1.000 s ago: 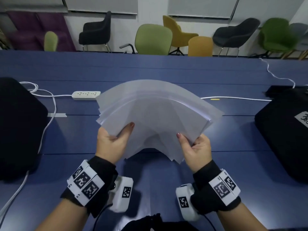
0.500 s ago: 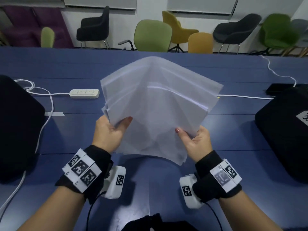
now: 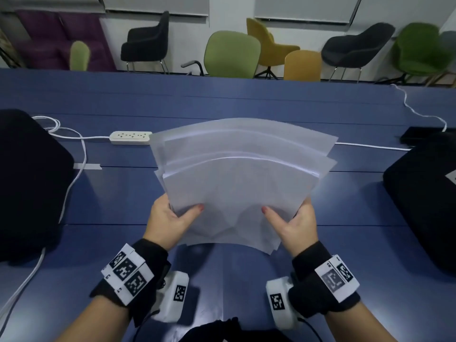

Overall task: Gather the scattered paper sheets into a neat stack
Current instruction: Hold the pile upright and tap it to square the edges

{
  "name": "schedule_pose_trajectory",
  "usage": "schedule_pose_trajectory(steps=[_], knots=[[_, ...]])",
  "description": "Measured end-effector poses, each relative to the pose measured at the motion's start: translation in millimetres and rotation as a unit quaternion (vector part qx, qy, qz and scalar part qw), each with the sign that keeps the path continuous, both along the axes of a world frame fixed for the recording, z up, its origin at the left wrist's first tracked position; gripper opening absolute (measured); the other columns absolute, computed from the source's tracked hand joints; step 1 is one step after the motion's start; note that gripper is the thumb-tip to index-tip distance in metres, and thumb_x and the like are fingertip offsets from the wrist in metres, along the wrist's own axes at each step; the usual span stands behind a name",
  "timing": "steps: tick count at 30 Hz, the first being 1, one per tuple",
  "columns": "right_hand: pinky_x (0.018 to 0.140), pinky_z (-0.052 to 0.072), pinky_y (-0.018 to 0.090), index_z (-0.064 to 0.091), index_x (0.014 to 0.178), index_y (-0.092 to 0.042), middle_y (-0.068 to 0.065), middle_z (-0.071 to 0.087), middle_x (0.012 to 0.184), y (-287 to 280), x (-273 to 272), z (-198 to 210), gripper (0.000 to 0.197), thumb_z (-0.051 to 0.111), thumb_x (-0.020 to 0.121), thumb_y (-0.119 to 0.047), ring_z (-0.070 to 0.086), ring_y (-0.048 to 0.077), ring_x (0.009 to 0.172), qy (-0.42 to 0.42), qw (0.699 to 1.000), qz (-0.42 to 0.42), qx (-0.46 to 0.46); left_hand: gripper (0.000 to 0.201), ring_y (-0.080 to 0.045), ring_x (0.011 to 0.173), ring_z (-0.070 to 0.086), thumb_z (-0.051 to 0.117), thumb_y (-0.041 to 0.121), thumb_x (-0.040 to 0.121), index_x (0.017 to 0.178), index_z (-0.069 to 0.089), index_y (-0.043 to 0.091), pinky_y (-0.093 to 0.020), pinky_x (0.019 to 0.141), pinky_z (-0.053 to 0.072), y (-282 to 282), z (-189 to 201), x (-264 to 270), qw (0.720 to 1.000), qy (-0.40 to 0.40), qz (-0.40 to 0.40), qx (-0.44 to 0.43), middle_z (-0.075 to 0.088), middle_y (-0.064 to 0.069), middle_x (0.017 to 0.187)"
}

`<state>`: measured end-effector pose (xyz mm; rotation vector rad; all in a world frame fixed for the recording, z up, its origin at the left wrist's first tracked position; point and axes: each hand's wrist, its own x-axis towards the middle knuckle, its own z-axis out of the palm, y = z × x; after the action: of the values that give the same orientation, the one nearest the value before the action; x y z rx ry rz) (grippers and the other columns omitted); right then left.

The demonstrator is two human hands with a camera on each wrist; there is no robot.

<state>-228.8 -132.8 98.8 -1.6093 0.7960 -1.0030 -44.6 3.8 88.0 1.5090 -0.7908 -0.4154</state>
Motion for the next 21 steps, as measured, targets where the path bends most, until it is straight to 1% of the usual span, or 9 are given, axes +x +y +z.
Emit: schedule_pose_trajectory(steps=[2,4,6,8,10,12,14,16,21], knots=[[0.101,0.043,0.024,0.029,0.136,-0.004,0.002,0.054,0.126,4,1,23,0.086,0.073,0.062,-0.009,0.053,0.008,0.117,-0.038,0.998,-0.027,-0.051,0.023,0.007,0.078,0.067,0.075,0.025,0.062,0.083,0.065,0.03,-0.008,0.069,0.05,-2,0,4,1.0,-0.003,-0.009,0.011,0.072,0.028,0.077],[0.115,0.028,0.035,0.016,0.142,-0.005,0.004,0.032,0.146,9,1,55,0.097,0.073,0.065,-0.011,0.034,0.016,0.135,-0.064,0.978,-0.072,-0.183,0.022,0.01,0.074,0.066,0.074,0.013,0.067,0.081,0.065,0.027,-0.006,0.066,0.048,-2,4,5,0.999,-0.004,-0.028,0.018,0.07,0.03,0.072],[0.115,0.022,0.051,0.019,0.141,-0.006,0.007,0.021,0.145,15,1,88,0.095,0.071,0.064,-0.024,0.026,0.027,0.136,-0.012,0.919,-0.136,-0.369,0.02,0.009,0.071,0.066,0.071,0.013,0.065,0.08,0.066,0.024,-0.007,0.065,0.048,-2,6,7,0.999,-0.004,-0.042,0.019,0.071,0.028,0.07],[0.112,0.014,0.062,0.029,0.137,-0.012,0.014,0.024,0.143,26,9,115,0.09,0.069,0.06,-0.036,0.022,0.037,0.134,0.079,0.861,-0.154,-0.479,0.021,0.009,0.07,0.066,0.072,0.017,0.061,0.08,0.066,0.022,-0.007,0.063,0.048,0,8,7,0.998,0.004,-0.053,0.015,0.071,0.027,0.069],[0.109,0.002,0.063,0.036,0.137,-0.018,0.014,0.032,0.146,36,21,123,0.088,0.066,0.058,-0.041,0.018,0.039,0.136,0.171,0.828,-0.126,-0.52,0.026,0.008,0.071,0.067,0.075,0.024,0.056,0.081,0.066,0.022,-0.007,0.064,0.049,0,10,8,0.998,0.006,-0.063,0.01,0.072,0.025,0.071],[0.108,-0.005,0.063,0.041,0.137,-0.019,0.008,0.043,0.145,41,32,114,0.081,0.065,0.062,-0.038,0.022,0.034,0.138,0.245,0.804,-0.082,-0.535,0.027,0.007,0.074,0.067,0.074,0.019,0.058,0.084,0.065,0.021,-0.008,0.066,0.049,-1,11,8,0.998,0.008,-0.069,0.004,0.072,0.025,0.075],[0.107,-0.01,0.06,0.045,0.134,-0.021,0.001,0.054,0.134,41,38,101,0.07,0.064,0.067,-0.029,0.031,0.028,0.137,0.271,0.809,-0.048,-0.52,0.026,0.006,0.075,0.067,0.071,0.013,0.061,0.086,0.065,0.02,-0.008,0.066,0.049,-1,13,7,0.998,0.013,-0.069,-0.002,0.073,0.023,0.076],[0.107,-0.011,0.059,0.046,0.133,-0.022,-0.002,0.057,0.129,40,40,91,0.066,0.062,0.069,-0.024,0.036,0.024,0.135,0.265,0.822,-0.04,-0.502,0.026,0.007,0.074,0.066,0.071,0.011,0.062,0.085,0.065,0.021,-0.008,0.066,0.049,-2,16,7,0.998,0.009,-0.065,-0.001,0.073,0.023,0.076],[0.105,-0.003,0.065,0.049,0.13,-0.025,0.0,0.057,0.13,44,42,79,0.061,0.059,0.07,-0.027,0.04,0.028,0.134,0.286,0.803,-0.013,-0.523,0.028,0.011,0.073,0.065,0.069,0.006,0.065,0.086,0.062,0.023,-0.006,0.066,0.048,-1,18,4,0.997,0.021,-0.07,-0.016,0.072,0.026,0.073]])
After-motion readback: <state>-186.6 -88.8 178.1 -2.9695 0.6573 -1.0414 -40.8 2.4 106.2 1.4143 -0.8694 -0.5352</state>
